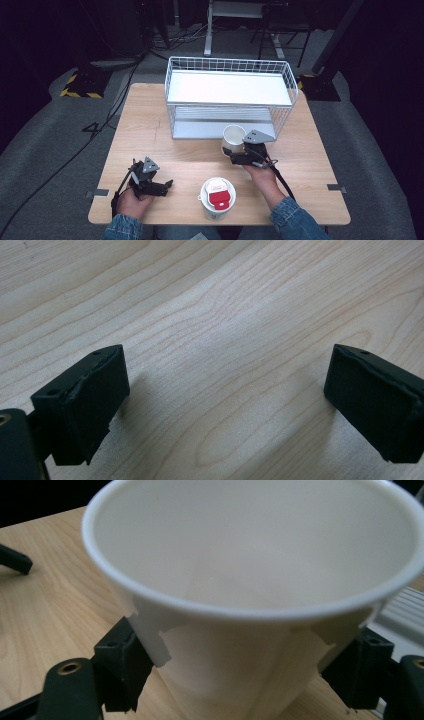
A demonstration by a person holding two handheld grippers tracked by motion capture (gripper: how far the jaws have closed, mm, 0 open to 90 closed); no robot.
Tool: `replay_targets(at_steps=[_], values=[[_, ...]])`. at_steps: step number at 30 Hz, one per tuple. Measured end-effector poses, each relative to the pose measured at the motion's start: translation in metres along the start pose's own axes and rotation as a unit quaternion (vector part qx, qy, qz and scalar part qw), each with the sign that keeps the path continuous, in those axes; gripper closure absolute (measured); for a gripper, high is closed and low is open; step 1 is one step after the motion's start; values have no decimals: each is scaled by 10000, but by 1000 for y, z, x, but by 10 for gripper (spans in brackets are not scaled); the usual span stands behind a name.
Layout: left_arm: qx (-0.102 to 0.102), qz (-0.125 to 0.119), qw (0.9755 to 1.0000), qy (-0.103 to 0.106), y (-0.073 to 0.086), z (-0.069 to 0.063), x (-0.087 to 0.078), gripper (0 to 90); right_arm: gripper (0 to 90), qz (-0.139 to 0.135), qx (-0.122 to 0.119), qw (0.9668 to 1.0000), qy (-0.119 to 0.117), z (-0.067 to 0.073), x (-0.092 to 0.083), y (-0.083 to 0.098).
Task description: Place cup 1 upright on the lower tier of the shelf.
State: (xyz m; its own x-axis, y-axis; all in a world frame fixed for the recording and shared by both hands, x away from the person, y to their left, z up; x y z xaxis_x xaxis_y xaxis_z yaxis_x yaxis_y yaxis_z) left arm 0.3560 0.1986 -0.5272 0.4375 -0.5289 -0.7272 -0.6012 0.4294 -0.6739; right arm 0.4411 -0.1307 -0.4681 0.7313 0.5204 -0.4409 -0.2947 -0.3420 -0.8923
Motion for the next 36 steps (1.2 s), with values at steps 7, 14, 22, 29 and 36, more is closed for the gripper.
replay_targets(at_steps=[7, 14, 22, 29, 36], values=[[0, 1, 10000, 2, 0, 0, 0, 48, 235, 83, 135, 9995, 290, -9, 6, -7], [0, 0, 10000, 1, 0, 0, 0, 48, 234, 155, 248, 9986, 429, -14, 10, -12], [-1, 0, 10000, 5, 0, 0, 0, 48, 234, 186, 201, 9982, 531, -20, 17, -18], [0, -1, 10000, 0, 0, 0, 0, 48, 234, 182, 223, 9979, 575, -26, 26, -21], [3, 9, 10000, 41, 0, 0, 0, 50, 234, 108, 224, 9978, 608, -29, 38, -25]])
Point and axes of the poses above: each handheld gripper's, and its own axes: x roughly forward along the jaws, y roughly out of its underside, z roughly to its left, the point moved 3 cm from there along x, roughly forward along the jaws, and after that the axes turned 9 degrees about y, right-handed, at the moved point
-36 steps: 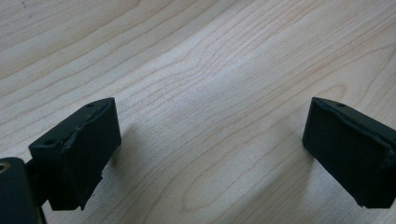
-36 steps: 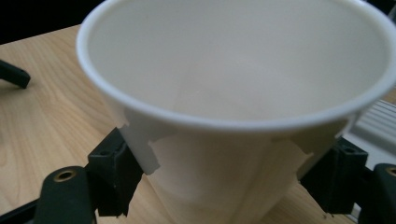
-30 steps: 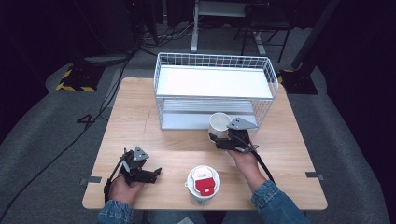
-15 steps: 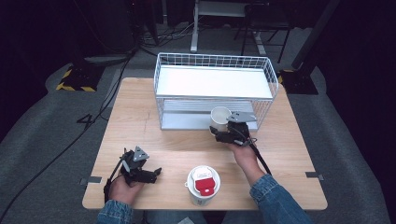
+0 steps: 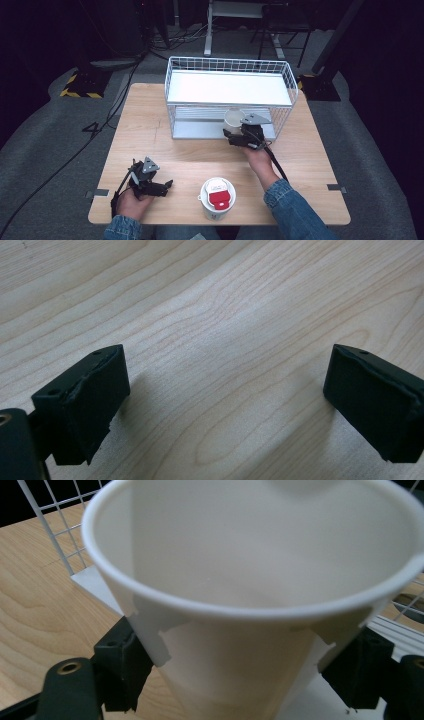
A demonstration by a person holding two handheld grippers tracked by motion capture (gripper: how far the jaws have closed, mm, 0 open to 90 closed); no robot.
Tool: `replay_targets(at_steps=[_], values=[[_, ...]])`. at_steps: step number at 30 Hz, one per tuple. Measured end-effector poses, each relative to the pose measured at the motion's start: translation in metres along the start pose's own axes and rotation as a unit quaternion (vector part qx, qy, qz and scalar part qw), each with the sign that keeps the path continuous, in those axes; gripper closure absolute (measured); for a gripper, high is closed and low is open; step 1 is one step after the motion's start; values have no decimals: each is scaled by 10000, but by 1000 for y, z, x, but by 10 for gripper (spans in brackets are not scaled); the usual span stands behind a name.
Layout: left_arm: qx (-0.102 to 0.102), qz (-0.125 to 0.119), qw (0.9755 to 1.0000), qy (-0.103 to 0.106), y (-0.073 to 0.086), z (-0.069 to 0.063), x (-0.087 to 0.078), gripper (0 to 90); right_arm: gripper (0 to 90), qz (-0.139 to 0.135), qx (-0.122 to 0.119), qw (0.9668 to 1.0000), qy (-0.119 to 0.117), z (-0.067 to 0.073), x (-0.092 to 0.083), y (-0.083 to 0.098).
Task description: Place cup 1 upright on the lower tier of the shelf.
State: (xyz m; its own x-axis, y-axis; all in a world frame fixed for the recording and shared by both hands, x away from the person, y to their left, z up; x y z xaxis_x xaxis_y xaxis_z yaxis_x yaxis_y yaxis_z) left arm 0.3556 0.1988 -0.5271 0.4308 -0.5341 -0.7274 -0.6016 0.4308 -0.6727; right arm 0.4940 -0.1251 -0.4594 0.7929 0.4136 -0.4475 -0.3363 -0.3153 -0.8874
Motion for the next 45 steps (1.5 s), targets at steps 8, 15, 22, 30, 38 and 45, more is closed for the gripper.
replay_targets(at_steps=[8, 15, 22, 30, 38, 45], values=[[-16, -5, 10000, -20, 0, -1, 0, 53, 233, -90, 50, 9999, 12, 2, 14, -4], [-39, -27, 10000, -39, 1, -1, 0, 55, 233, -201, 80, 9997, 100, -1, 27, -3], [-28, -25, 10000, -40, 1, -1, 0, 55, 233, -186, 90, 9996, 173, -5, 39, 0], [-28, -1, 10000, -58, 1, -1, -1, 55, 232, -133, 62, 9996, 221, -5, 51, 2], [-53, -5, 10000, -79, 1, -1, -1, 55, 231, -99, 104, 9997, 207, -6, 62, 3], [-106, -19, 9999, -116, 2, -2, -1, 55, 231, -45, 192, 9996, 181, -6, 67, 5]])
Point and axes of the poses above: each handheld gripper's, and its own axes: x roughly forward along the jaws, y roughly out of its underside, z roughly to its left, the point moved 3 cm from there along x, roughly forward along the jaws, and after that the axes turned 9 degrees about y, right-handed, at the moved point
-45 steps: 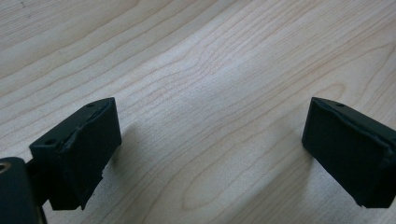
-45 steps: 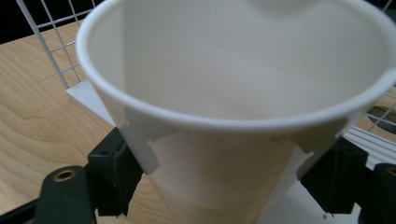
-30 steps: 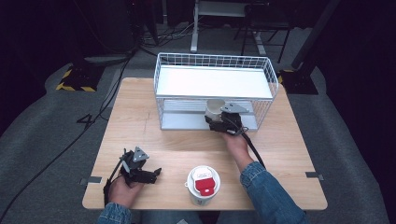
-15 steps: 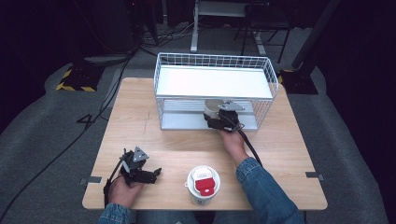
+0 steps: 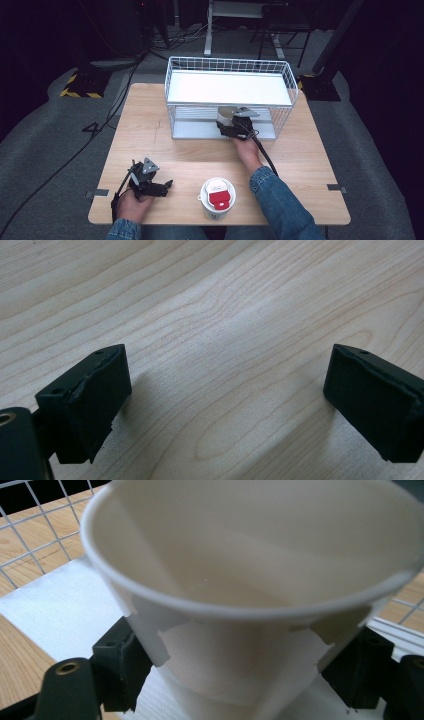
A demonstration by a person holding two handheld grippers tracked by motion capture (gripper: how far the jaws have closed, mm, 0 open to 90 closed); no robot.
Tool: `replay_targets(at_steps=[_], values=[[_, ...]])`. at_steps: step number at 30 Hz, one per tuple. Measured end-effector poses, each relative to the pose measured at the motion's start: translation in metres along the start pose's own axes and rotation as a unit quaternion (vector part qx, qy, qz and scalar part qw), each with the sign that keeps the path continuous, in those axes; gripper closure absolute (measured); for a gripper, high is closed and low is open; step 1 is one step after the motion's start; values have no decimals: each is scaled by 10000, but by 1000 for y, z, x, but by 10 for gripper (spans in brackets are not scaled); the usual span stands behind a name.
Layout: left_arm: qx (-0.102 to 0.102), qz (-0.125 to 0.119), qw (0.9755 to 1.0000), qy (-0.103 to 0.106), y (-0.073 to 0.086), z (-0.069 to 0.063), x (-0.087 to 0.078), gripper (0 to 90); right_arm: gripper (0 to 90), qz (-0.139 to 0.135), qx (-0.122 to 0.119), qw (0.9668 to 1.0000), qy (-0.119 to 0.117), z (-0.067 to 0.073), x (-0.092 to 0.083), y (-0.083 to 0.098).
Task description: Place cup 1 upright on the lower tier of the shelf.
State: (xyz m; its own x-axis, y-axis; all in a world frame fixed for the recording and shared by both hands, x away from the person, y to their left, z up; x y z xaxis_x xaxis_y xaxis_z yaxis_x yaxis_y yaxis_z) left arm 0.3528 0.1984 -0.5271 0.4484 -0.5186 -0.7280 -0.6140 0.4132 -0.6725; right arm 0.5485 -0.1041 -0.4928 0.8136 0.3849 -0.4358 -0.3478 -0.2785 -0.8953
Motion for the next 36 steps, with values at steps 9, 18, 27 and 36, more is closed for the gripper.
replay_targets(at_steps=[9, 18, 27, 36], values=[[-29, -22, 10000, -28, 0, 0, 0, 55, 222, 53, -10, 9999, -97, -1, 3, 2], [-29, -15, 10000, -22, 0, 0, 0, 55, 152, 138, -62, 9998, -121, 0, 3, 3], [-25, -13, 10000, -20, 0, 0, 0, 55, 152, 42, -58, 9999, -111, -1, -11, -2], [-25, -12, 10000, 16, 0, 0, 0, 54, 152, 29, -27, 9996, -290, -4, -42, -5]])
Point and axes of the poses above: each handheld gripper's, and its own axes: x roughly forward along the jaws, y roughly out of its underside, z roughly to its left, the point moved 3 cm from there along x, roughly forward along the jaws, and after that the axes turned 9 degrees about y, right-handed, at the moved point
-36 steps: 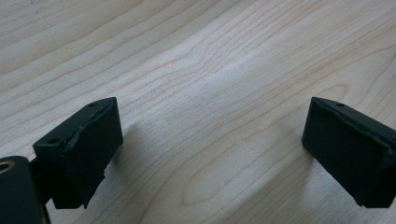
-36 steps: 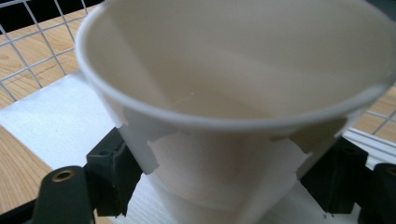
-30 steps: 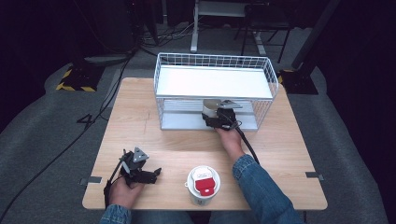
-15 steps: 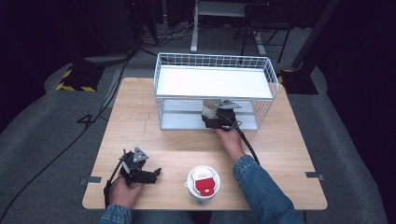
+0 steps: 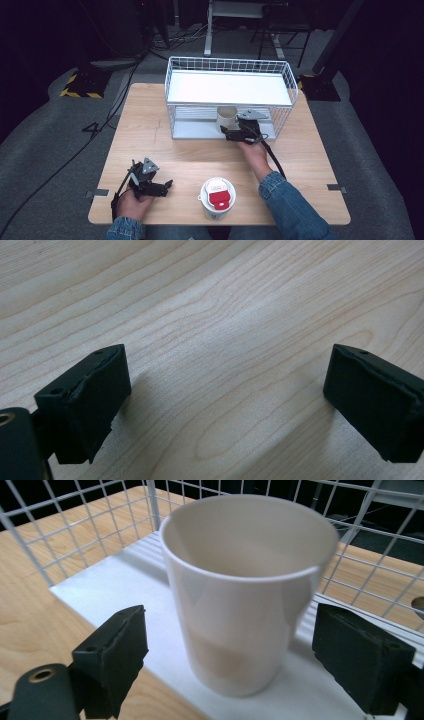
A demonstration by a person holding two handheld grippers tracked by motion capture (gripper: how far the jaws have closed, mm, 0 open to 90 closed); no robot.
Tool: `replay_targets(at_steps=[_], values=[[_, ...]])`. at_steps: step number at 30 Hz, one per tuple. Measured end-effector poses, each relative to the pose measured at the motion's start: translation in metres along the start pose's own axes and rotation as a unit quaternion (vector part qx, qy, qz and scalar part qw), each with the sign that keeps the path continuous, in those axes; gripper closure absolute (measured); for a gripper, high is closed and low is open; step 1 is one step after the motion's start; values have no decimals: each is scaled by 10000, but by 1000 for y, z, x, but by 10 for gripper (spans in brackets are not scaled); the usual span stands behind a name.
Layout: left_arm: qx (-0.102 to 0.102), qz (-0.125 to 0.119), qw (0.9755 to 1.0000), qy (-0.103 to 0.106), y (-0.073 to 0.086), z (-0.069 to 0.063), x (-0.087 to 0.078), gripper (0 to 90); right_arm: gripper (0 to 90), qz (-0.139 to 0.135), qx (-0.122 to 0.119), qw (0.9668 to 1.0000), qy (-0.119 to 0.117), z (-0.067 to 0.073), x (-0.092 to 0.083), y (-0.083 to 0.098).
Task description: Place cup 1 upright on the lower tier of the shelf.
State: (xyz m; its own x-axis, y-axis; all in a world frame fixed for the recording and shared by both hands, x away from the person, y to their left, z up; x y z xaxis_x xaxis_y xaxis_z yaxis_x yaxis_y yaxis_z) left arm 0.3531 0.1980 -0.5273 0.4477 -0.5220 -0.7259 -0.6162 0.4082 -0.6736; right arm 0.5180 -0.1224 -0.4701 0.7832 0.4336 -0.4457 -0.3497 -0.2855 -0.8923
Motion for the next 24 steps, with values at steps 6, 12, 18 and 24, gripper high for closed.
replay_targets(at_steps=[6, 12, 18, 24], values=[[9, -7, 10000, -4, 0, 0, 0, 53, 152, -6, 30, 9999, -153, -3, -24, -1], [15, -12, 10000, -17, -1, 0, 1, 53, 152, -10, -38, 9996, -283, -7, -49, 4], [26, -8, 10000, -25, -1, 0, 1, 53, 152, 135, -130, 9994, -300, -14, -77, 13], [8, -7, 10000, -23, -1, 0, 1, 54, 152, 262, -217, 9987, -387, -21, -106, 26]])
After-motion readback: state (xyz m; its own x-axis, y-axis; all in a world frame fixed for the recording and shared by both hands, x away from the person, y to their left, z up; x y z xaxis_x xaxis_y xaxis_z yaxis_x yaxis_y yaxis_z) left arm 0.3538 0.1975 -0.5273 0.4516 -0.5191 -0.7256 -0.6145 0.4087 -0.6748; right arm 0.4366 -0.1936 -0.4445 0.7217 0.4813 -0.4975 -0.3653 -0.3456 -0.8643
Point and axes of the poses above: each handheld gripper's, and its own axes: x roughly forward along the jaws, y roughly out of its underside, z roughly to its left, the point moved 3 cm from there along x, roughly forward along the jaws, and after that the axes turned 9 degrees about y, right-handed, at the moved point
